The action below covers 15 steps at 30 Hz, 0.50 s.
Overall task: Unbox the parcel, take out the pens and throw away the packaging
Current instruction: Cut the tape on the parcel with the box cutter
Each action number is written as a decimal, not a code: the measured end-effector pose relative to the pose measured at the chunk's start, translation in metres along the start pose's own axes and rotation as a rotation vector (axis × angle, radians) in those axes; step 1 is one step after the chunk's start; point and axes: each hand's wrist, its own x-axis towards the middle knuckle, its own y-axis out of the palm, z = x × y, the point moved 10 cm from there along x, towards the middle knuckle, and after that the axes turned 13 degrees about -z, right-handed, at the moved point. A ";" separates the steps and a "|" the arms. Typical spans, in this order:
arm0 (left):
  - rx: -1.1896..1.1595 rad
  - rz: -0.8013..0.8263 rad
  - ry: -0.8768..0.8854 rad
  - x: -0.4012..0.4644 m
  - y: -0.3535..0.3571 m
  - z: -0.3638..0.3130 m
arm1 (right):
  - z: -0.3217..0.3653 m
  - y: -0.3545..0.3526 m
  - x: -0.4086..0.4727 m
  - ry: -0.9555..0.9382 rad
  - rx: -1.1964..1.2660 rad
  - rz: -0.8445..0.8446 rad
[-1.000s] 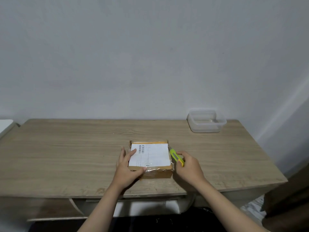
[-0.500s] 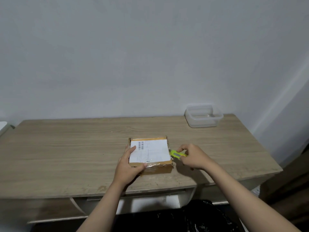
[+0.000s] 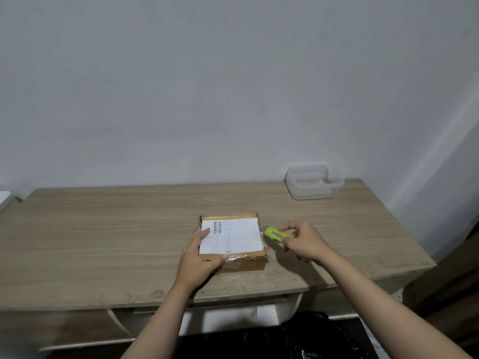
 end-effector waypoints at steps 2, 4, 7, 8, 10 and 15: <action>-0.004 0.000 0.000 0.000 0.000 0.000 | 0.002 0.004 0.002 0.004 0.015 -0.031; -0.002 0.001 -0.003 0.000 0.000 0.000 | 0.004 0.009 0.003 0.003 0.006 -0.028; -0.010 0.002 -0.016 0.001 0.000 0.000 | 0.004 0.014 0.000 0.019 -0.010 0.019; -0.014 -0.001 -0.017 0.001 0.000 0.001 | 0.004 0.017 -0.002 0.023 -0.018 0.048; -0.014 -0.003 -0.023 0.001 0.000 0.003 | 0.003 0.020 -0.007 0.024 -0.026 0.082; -0.018 0.002 -0.026 -0.002 -0.001 -0.001 | -0.004 0.019 -0.008 0.056 -0.021 0.109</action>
